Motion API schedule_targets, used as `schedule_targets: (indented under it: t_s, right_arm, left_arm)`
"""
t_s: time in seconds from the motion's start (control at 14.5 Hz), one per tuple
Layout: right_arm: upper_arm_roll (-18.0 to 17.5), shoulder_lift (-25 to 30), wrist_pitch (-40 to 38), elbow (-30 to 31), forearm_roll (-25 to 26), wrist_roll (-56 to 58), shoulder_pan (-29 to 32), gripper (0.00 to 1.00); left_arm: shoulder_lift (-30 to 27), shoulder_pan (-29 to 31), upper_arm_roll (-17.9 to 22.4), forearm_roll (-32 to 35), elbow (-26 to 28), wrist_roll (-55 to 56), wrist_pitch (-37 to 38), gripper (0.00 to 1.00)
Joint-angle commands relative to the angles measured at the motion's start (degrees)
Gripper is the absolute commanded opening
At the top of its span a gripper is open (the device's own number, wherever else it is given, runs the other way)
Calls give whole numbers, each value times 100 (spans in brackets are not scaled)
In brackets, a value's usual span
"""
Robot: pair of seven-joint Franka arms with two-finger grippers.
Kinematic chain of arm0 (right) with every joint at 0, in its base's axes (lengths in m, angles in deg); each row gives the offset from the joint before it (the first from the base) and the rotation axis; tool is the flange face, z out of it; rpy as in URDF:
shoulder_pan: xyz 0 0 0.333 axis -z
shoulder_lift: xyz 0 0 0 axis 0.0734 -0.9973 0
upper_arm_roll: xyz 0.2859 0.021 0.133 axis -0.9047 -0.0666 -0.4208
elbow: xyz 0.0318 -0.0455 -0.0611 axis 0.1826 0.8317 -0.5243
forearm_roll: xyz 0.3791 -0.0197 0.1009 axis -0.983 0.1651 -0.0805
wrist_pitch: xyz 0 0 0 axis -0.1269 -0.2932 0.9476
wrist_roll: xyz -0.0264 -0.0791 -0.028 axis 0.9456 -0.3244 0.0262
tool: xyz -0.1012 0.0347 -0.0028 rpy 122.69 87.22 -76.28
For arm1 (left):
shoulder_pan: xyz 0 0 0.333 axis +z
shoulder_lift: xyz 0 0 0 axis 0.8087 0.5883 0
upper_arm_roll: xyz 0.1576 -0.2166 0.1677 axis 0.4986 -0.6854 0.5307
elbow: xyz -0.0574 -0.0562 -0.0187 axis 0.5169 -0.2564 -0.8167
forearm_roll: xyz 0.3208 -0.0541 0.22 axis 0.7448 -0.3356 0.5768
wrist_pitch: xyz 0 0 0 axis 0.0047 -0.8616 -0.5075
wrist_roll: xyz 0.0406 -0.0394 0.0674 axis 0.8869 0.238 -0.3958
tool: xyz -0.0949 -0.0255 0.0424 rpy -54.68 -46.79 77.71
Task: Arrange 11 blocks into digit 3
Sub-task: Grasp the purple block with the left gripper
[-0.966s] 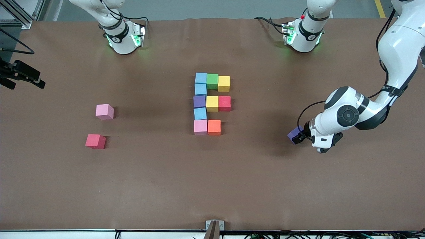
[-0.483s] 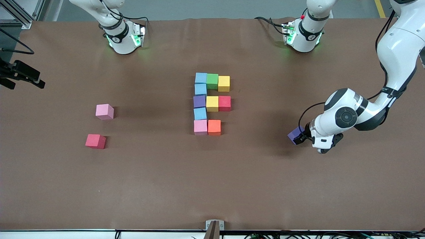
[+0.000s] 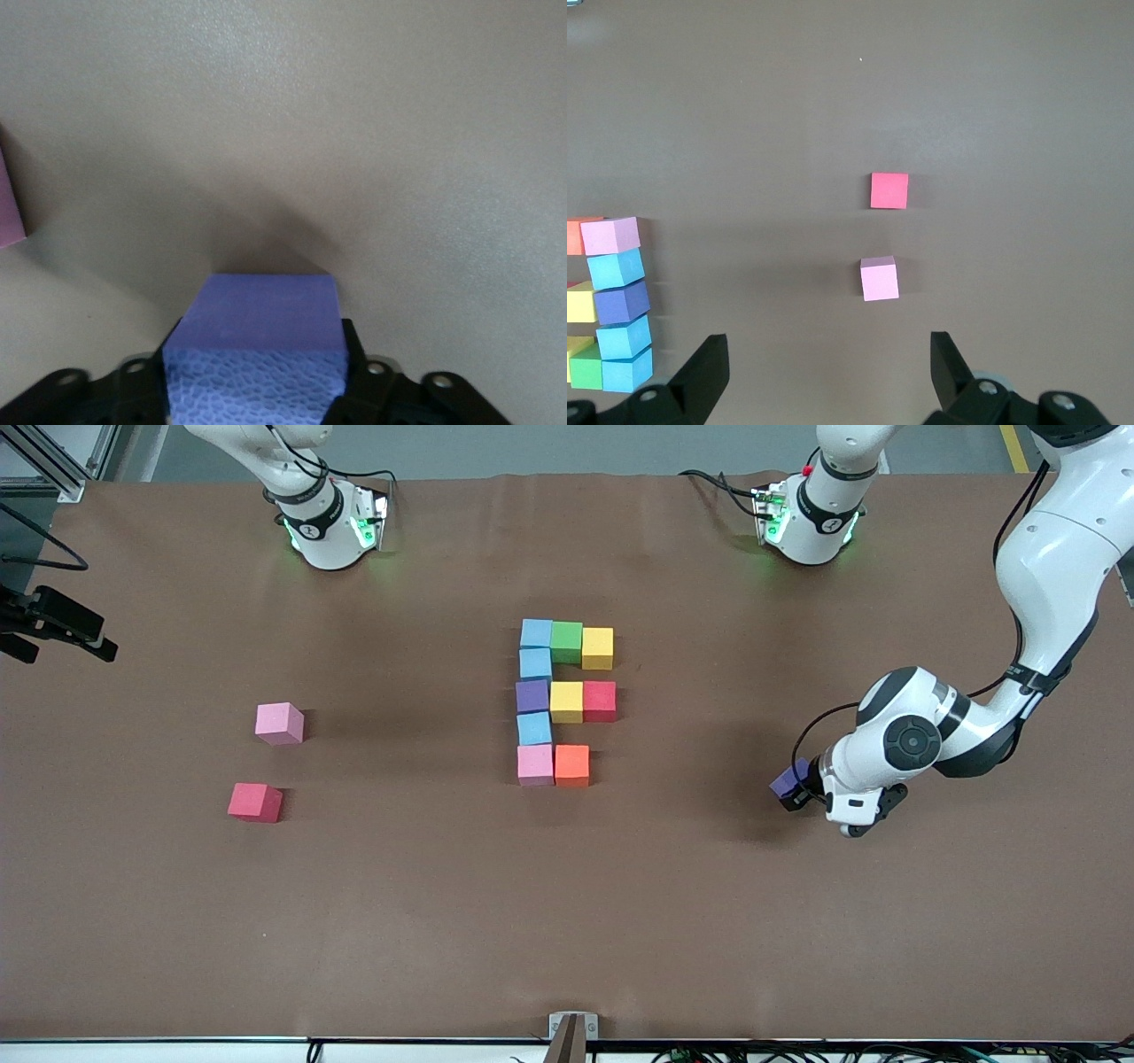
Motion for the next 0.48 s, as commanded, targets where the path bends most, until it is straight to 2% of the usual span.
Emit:
schedule_targets:
  t_s: [0.0, 0.21, 0.41]
  right_arm:
    - [-67, 22, -20, -15, 80, -28, 88, 100]
    - [-59, 22, -47, -15, 80, -28, 115, 100]
    - [-67, 22, -38, -7, 80, -28, 106, 100]
  left_arm:
    - [-59, 3, 20, 124, 15, 107, -80, 26]
    - [-77, -14, 3, 10, -143, 238, -62, 18]
    - [-112, -76, -93, -403, -223, 432, -18, 17]
